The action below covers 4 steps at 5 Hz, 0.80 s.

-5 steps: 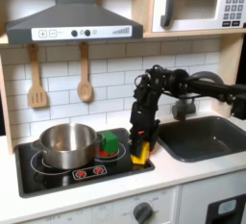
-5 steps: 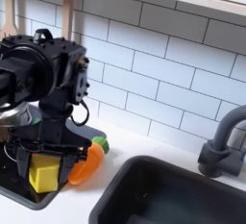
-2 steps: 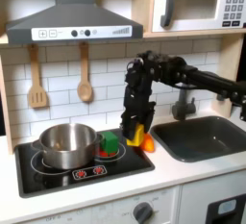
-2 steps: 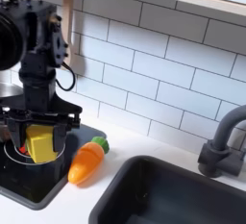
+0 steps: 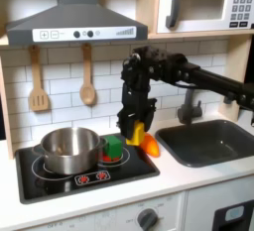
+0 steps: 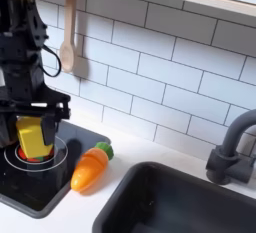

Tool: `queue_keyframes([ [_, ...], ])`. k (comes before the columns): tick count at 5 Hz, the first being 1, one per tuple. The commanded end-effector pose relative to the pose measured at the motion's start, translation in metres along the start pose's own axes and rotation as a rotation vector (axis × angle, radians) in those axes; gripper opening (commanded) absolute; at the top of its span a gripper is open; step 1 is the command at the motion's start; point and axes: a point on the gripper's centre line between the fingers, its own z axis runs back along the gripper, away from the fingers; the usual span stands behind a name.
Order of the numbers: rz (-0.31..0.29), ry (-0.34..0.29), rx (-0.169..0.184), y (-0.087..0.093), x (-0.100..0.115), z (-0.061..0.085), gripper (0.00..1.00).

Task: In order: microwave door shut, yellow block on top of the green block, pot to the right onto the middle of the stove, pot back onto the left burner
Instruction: 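Put the yellow block on top of the green block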

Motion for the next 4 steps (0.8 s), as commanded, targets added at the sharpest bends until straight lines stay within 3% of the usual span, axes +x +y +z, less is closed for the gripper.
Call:
queue_keyframes([
  [1, -0.006, -0.073, -0.009, 0.004, 0.022, 0.015, 0.00],
  [4, 0.014, -0.058, 0.011, 0.019, 0.039, -0.001, 0.00],
])
